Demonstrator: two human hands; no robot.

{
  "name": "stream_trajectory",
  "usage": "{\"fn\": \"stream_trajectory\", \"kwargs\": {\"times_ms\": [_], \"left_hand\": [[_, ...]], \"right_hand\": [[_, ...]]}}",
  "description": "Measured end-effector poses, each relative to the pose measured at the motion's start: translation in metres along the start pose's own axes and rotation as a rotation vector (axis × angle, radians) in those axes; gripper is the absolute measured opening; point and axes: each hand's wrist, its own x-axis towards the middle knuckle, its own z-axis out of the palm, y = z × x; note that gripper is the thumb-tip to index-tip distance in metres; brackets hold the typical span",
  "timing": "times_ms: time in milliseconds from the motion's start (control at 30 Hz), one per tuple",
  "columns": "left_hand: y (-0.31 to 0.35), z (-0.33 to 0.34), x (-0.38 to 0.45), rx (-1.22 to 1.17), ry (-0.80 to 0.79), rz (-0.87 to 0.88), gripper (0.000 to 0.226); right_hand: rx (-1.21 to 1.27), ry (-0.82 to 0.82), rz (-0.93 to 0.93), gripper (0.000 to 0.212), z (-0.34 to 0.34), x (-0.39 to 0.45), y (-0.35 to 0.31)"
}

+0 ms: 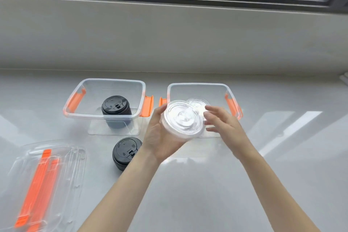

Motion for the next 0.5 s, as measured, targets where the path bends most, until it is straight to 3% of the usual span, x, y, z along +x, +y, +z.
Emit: {"fn": "stream_trajectory", "kwargs": {"times_ms": [133,300,400,500], "left_hand": [[0.020,0.018,0.043,0.142,0.043,0.050,0.039],[0.031,0.026,0.093,0.353,0.122,0.070,0.029],[0.034,0.015,0.114,0.547,0.350,0.131,0.022],[0.028,0.004,0.127,0.787,0.553,0.067,0.006]], "right_hand": [[0.183,-0.026,0.157,0.023,-0.017,0.030,-0.012],[0.231,0.072,0.150,0.012,-0.031,0.071,-0.016],[0.157,0.138,0.151,0.006,-0.041,0.093,-0.008],[0.078,0.174,0.182,0.008,-0.043,0.110,0.002]]}}
